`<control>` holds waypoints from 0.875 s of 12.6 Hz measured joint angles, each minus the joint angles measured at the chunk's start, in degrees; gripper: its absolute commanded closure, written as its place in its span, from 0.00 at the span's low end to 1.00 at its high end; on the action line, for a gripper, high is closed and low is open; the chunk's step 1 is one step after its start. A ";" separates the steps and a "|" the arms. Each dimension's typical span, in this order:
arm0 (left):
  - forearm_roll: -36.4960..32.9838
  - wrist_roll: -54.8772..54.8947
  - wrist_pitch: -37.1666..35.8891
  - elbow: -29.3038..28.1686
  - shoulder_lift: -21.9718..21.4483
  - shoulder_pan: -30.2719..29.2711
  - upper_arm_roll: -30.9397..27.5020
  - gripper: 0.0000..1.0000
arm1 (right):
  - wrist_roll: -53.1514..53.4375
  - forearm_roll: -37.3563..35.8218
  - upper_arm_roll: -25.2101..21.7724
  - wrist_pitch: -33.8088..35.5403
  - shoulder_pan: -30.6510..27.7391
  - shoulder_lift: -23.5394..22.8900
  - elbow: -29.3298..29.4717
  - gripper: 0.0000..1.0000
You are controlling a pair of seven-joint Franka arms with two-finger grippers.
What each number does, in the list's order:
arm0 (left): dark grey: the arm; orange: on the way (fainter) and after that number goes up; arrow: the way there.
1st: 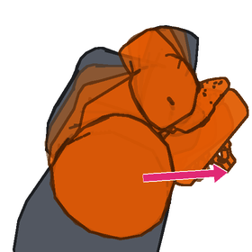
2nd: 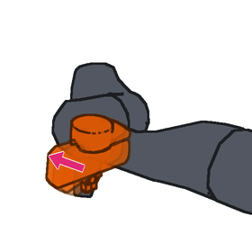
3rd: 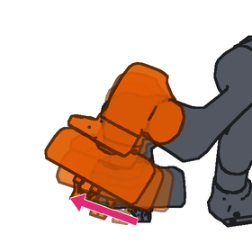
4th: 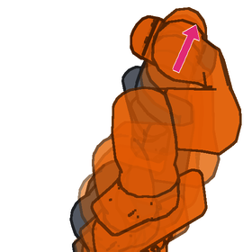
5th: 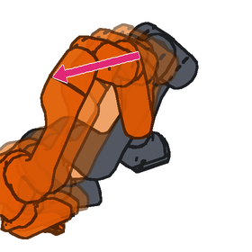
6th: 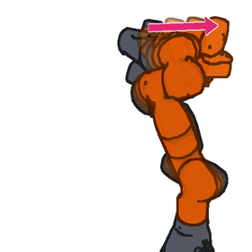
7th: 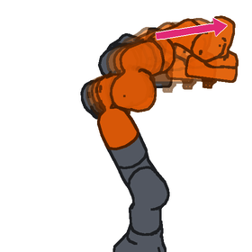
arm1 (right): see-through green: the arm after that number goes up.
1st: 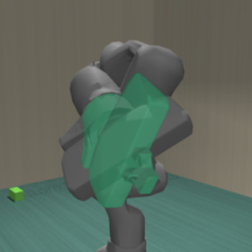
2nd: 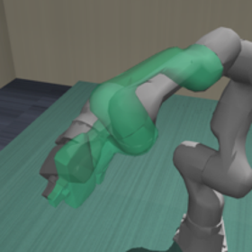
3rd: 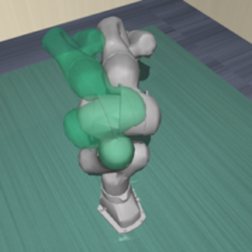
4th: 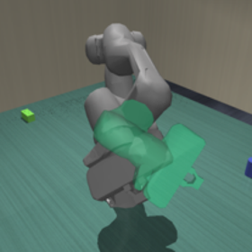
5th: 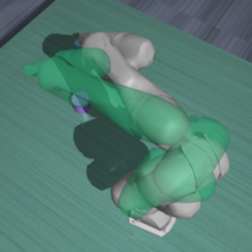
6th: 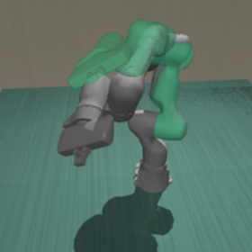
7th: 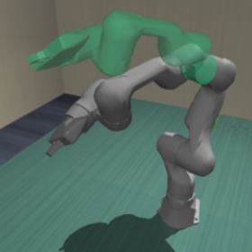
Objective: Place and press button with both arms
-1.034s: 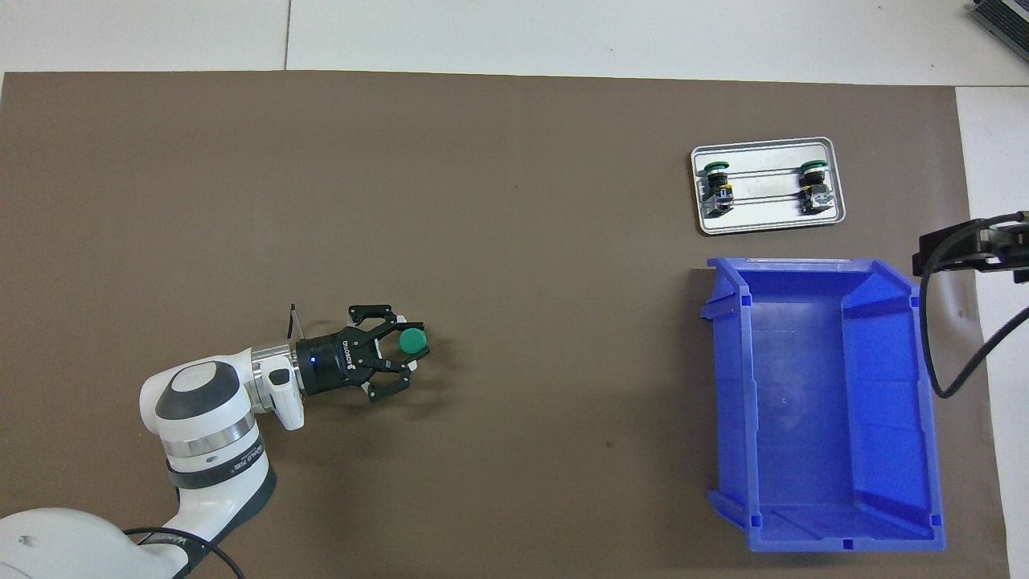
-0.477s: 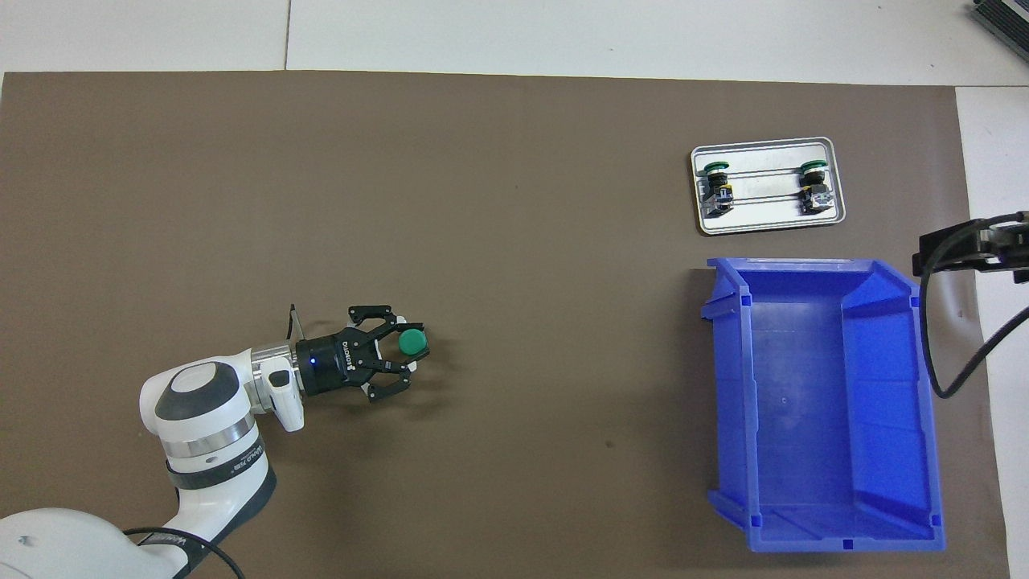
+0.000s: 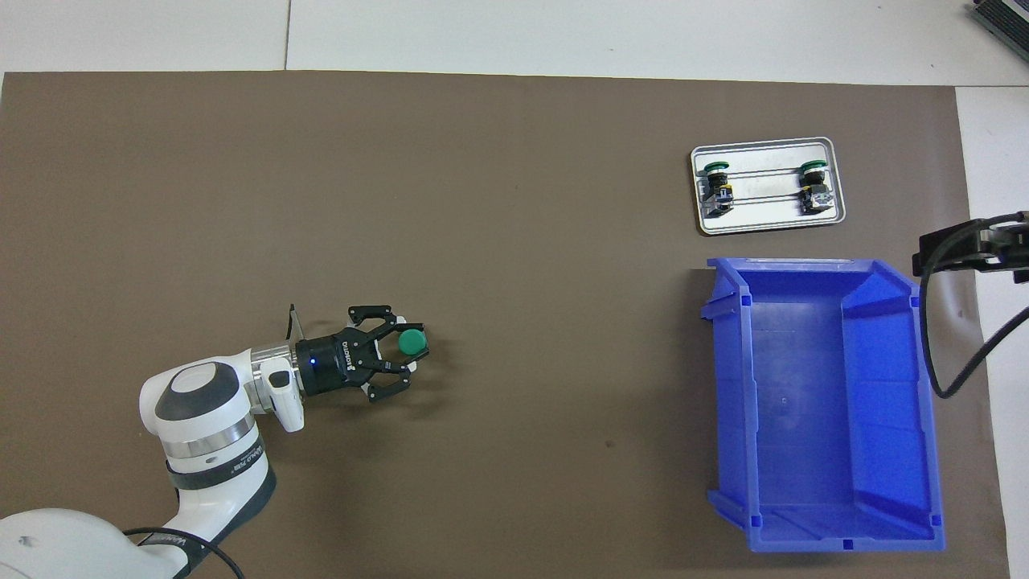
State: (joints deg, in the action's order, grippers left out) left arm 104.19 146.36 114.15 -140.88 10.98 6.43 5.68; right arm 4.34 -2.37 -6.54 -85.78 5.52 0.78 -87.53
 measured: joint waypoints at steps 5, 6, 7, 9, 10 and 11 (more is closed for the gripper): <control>0.00 0.00 0.01 0.00 0.00 0.00 -0.01 0.70 | 0.00 0.00 0.00 0.00 0.00 0.00 0.00 0.00; 0.00 0.00 0.01 0.00 0.00 0.00 -0.01 0.69 | 0.00 0.00 0.00 0.00 0.00 0.00 0.00 0.00; 0.00 0.00 0.01 -0.01 0.00 0.00 -0.01 0.66 | 0.00 0.00 0.00 0.00 0.00 0.00 0.00 0.00; 0.00 0.00 0.01 -0.01 0.00 0.00 -0.01 0.62 | 0.00 0.00 0.00 0.00 0.00 0.00 0.00 0.00; 0.00 0.00 0.01 -0.01 0.00 0.00 -0.01 0.59 | 0.00 0.00 0.00 0.00 0.00 0.00 0.00 0.00; 0.00 0.00 0.01 -0.01 0.00 0.00 -0.01 0.54 | 0.00 0.00 0.00 0.00 0.00 0.00 0.00 0.00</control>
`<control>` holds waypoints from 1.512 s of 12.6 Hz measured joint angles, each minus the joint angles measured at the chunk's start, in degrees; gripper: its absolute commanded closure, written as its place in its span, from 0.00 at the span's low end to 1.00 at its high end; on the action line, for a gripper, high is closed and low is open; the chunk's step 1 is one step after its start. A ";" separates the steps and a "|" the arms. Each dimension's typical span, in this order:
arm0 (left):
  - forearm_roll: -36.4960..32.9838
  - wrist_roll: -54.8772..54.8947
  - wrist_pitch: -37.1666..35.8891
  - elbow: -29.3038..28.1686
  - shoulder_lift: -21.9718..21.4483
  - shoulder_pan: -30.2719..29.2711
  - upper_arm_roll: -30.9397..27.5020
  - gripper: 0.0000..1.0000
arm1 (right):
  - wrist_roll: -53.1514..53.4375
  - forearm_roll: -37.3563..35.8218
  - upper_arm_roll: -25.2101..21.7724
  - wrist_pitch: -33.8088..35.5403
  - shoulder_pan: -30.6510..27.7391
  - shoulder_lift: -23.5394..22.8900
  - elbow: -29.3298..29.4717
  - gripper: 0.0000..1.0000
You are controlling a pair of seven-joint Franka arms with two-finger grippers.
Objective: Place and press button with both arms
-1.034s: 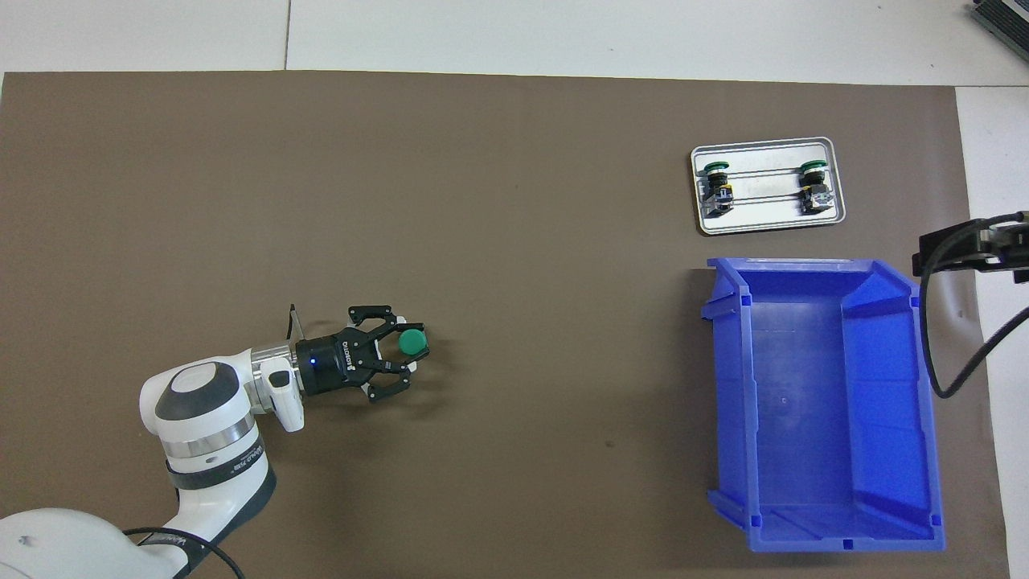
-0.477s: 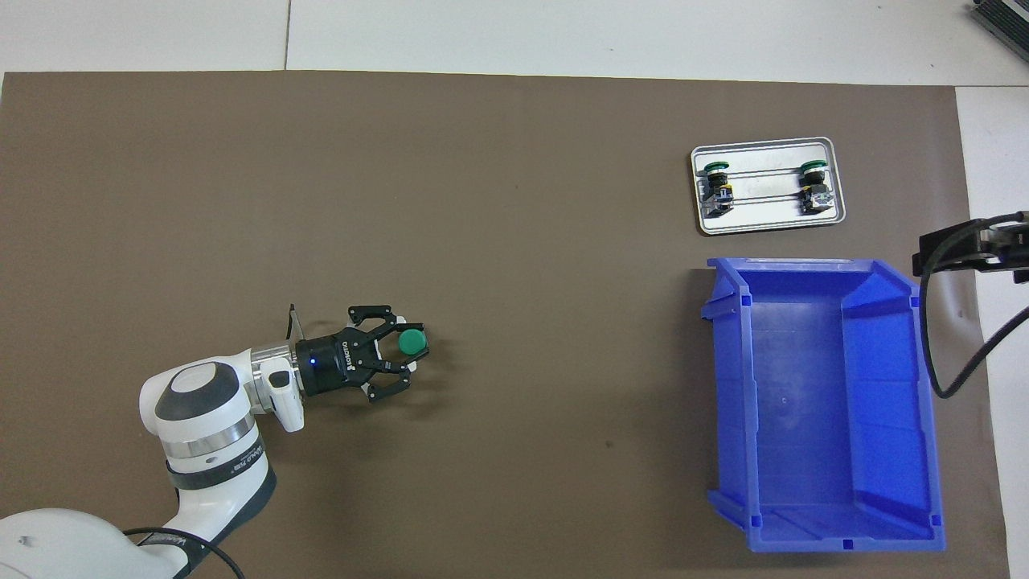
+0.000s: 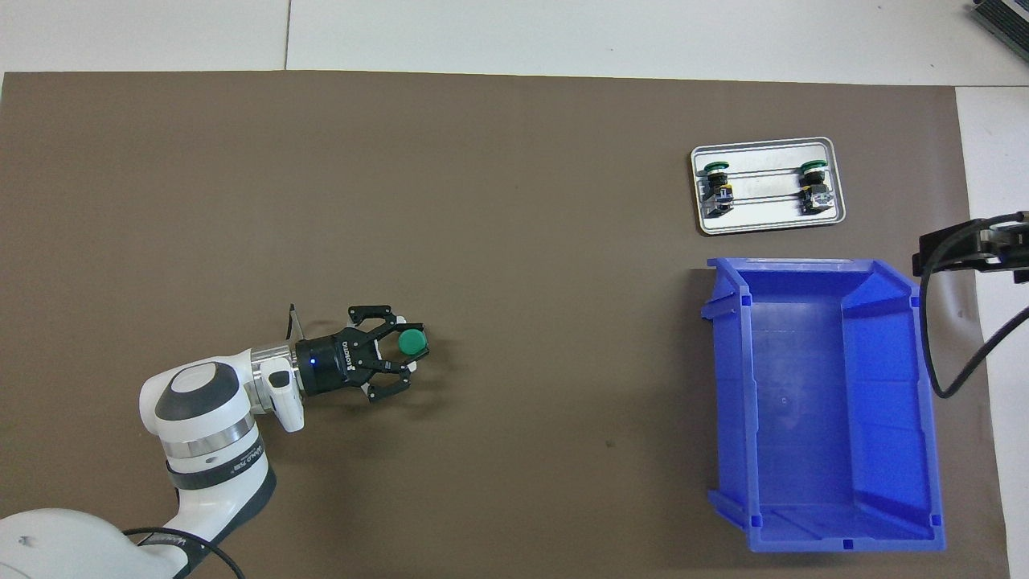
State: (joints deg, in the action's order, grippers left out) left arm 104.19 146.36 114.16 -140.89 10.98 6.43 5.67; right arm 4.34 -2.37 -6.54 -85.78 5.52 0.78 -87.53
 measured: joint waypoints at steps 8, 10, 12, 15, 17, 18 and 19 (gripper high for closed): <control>-0.23 0.29 0.86 -0.99 0.05 0.08 0.14 0.36 | 0.00 0.00 0.00 0.00 0.00 0.00 0.00 0.00; -0.25 0.29 0.95 -1.02 0.06 0.05 0.11 0.21 | 0.00 0.00 0.00 0.00 0.00 0.00 0.00 0.00; -0.31 0.29 1.39 -1.15 0.20 0.04 0.06 0.19 | 0.00 0.00 0.00 0.00 0.00 0.00 0.00 0.00; -0.32 -0.01 1.50 -1.15 0.19 0.04 0.08 0.19 | 0.00 0.00 0.00 0.00 0.00 0.00 0.00 0.00; -0.32 -0.36 1.49 -1.15 0.17 0.04 0.11 0.19 | 0.00 0.00 0.00 0.00 0.00 0.00 0.00 0.00; -0.32 -0.60 1.49 -1.14 0.15 0.05 0.12 0.19 | 0.00 0.00 0.00 0.00 0.00 0.00 0.00 0.00; -0.32 -0.95 1.49 -1.11 0.13 0.07 0.16 0.19 | 0.00 0.00 0.00 0.00 0.00 0.00 0.00 0.00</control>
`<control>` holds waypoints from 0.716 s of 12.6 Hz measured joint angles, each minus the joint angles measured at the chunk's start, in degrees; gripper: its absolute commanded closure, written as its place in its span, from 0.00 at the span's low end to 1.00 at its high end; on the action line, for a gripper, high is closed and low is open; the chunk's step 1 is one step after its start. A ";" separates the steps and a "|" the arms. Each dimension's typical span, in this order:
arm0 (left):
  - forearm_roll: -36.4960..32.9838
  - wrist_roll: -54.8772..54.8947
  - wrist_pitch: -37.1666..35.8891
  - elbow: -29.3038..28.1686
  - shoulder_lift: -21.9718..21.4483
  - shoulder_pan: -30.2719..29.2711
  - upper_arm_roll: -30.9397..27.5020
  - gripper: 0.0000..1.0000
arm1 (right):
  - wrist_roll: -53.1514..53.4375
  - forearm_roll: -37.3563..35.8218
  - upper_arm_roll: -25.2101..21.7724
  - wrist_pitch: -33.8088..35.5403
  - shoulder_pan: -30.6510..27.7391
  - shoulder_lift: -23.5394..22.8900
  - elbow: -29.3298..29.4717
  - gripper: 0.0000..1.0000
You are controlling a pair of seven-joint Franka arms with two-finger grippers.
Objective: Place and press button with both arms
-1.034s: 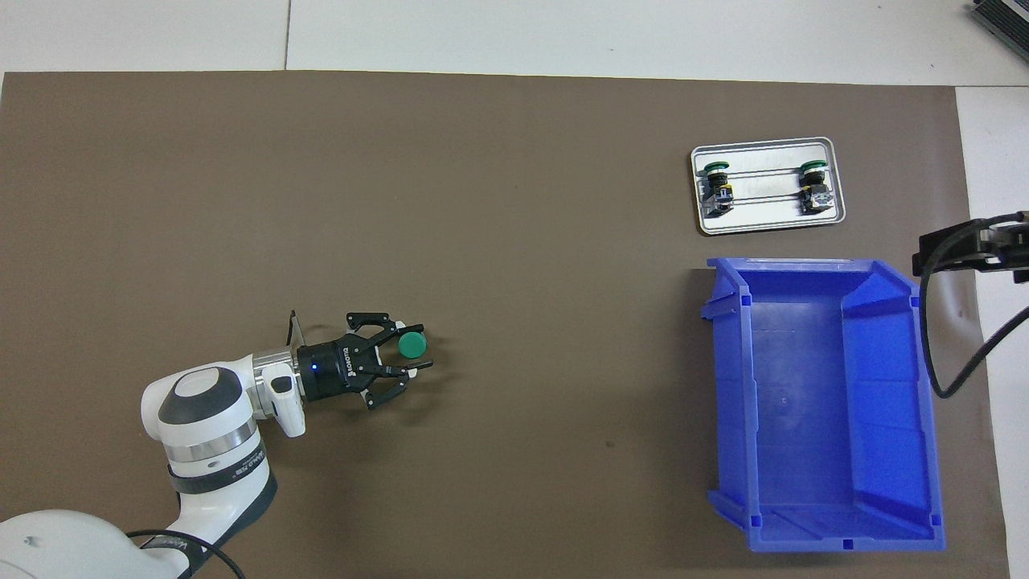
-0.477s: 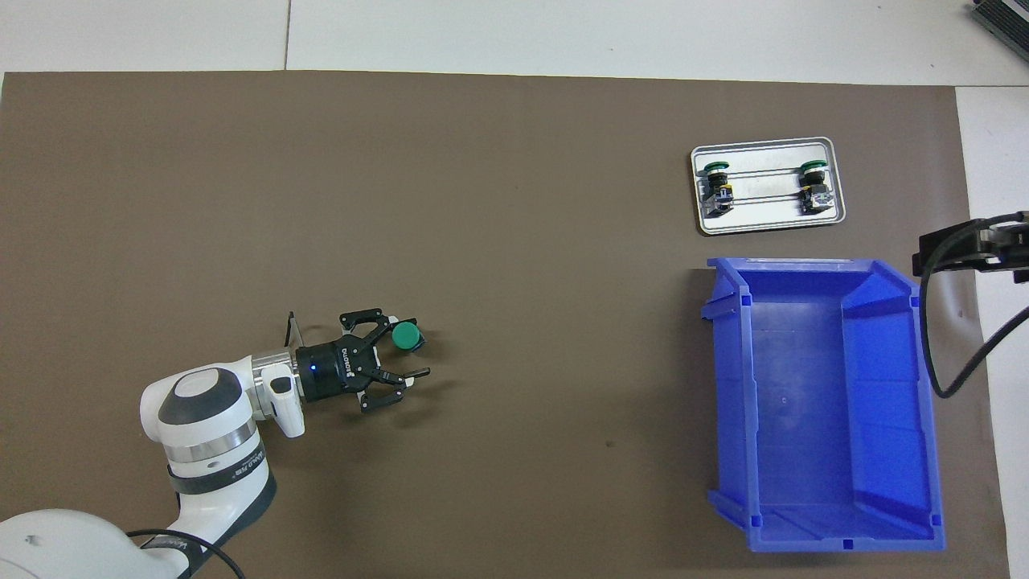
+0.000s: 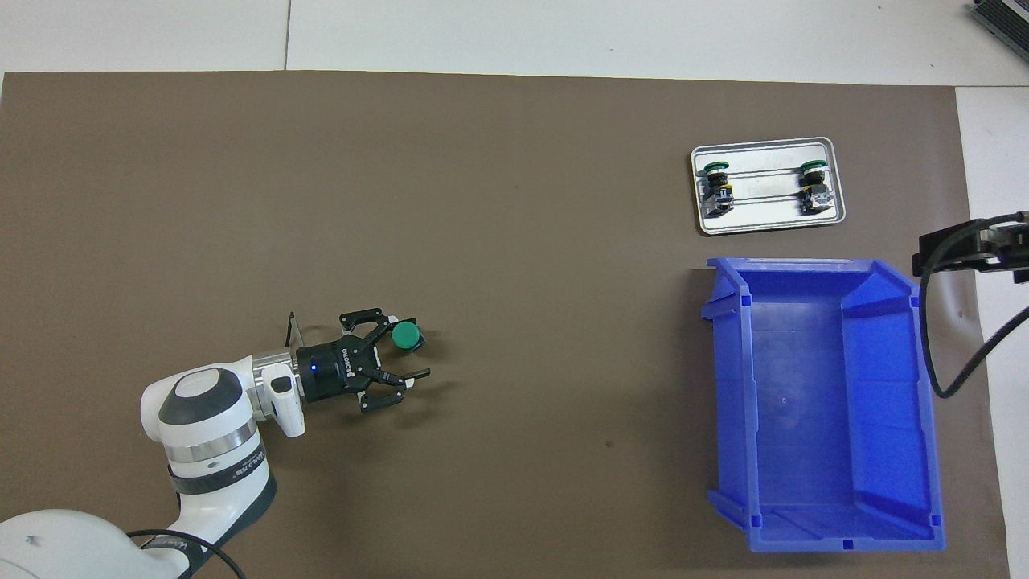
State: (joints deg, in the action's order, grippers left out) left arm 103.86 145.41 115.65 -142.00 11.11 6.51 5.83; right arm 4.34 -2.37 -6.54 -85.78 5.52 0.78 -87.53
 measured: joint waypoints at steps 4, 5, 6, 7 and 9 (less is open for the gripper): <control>-0.03 -1.85 0.00 0.09 -0.18 0.28 0.30 0.19 | 0.00 0.00 0.00 0.00 0.00 0.00 0.00 0.00; -0.03 -2.45 0.00 0.13 -0.33 0.53 0.30 0.19 | 0.00 0.00 0.00 0.00 0.00 0.00 0.00 0.00; -0.04 -3.05 0.00 0.28 -0.50 0.71 0.34 0.19 | 0.00 0.00 0.00 0.00 0.00 0.00 0.00 0.00; -0.05 -3.66 0.01 0.57 -0.59 0.78 0.42 0.19 | 0.00 0.00 0.00 0.00 0.00 0.00 0.00 0.00; -0.07 -4.02 0.01 1.03 -0.63 0.85 0.53 0.19 | 0.00 0.00 0.00 0.00 0.00 0.00 0.00 0.00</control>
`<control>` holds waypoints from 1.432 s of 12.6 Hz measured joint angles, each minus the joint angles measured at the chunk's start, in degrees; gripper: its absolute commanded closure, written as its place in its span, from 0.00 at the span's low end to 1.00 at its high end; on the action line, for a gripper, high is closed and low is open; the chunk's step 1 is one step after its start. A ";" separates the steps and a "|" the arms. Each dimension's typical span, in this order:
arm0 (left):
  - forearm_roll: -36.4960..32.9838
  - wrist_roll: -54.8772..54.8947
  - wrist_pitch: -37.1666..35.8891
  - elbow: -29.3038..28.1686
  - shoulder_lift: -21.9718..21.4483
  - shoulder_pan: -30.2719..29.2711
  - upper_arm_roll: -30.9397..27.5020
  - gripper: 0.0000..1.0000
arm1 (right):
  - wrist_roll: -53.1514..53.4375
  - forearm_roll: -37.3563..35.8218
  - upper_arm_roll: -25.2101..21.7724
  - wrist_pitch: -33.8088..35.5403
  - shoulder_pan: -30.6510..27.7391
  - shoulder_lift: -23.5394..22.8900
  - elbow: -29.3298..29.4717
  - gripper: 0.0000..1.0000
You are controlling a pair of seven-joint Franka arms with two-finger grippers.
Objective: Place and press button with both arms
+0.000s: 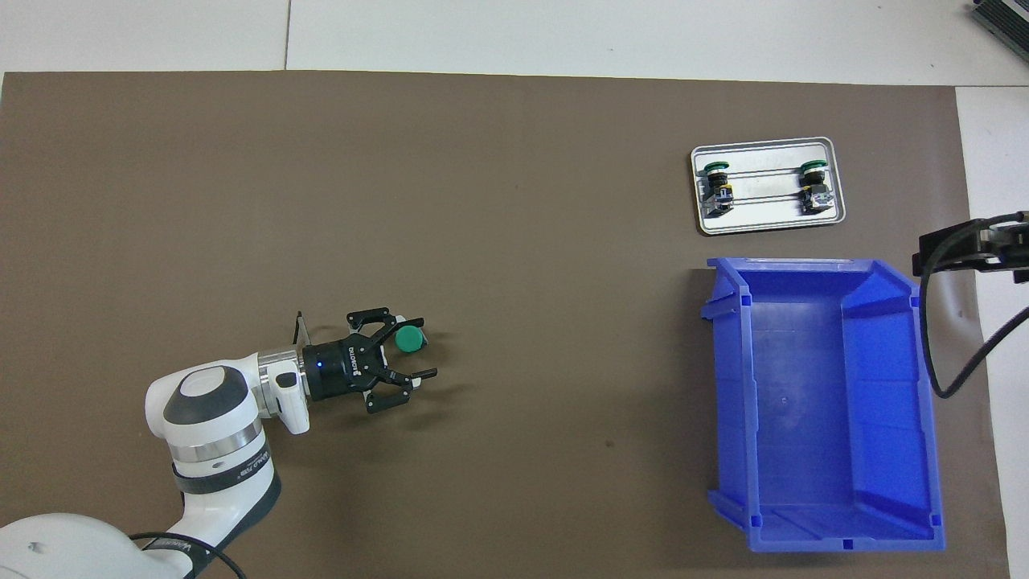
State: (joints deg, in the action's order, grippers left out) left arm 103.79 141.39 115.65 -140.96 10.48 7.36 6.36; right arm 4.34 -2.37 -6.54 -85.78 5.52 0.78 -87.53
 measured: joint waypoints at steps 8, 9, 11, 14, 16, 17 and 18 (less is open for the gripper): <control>-0.10 -0.30 0.13 0.21 -0.34 0.54 0.02 0.19 | 0.00 0.00 0.00 0.00 0.00 0.00 0.00 0.00; -0.10 -0.32 0.35 0.05 -0.39 1.01 0.05 0.19 | 0.00 0.00 0.00 0.00 0.00 0.00 0.00 0.00; -0.10 -0.33 0.68 -0.63 -0.58 1.83 0.06 0.19 | 0.00 0.00 0.00 0.00 0.00 0.00 0.00 0.00; -0.10 -0.34 1.06 -1.15 -0.83 2.29 0.06 0.19 | 0.00 0.00 0.00 0.00 0.00 0.00 0.00 0.00; -0.10 -0.53 1.19 -1.13 -1.00 2.29 -0.02 0.19 | 0.00 0.00 0.00 0.00 0.00 0.00 0.00 0.00; -0.10 -0.88 1.20 -1.09 -1.13 2.25 -0.11 0.19 | 0.00 0.00 0.00 0.00 0.00 0.00 0.00 0.00; -0.10 -1.26 1.21 -1.08 -1.36 2.21 -0.17 0.19 | 0.00 0.00 0.00 0.00 0.00 0.00 0.00 0.00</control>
State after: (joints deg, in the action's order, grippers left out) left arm 103.69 140.13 116.86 -142.05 9.12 9.57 6.18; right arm 4.34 -2.37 -6.54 -85.78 5.52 0.78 -87.53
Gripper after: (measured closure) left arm 0.189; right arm 0.000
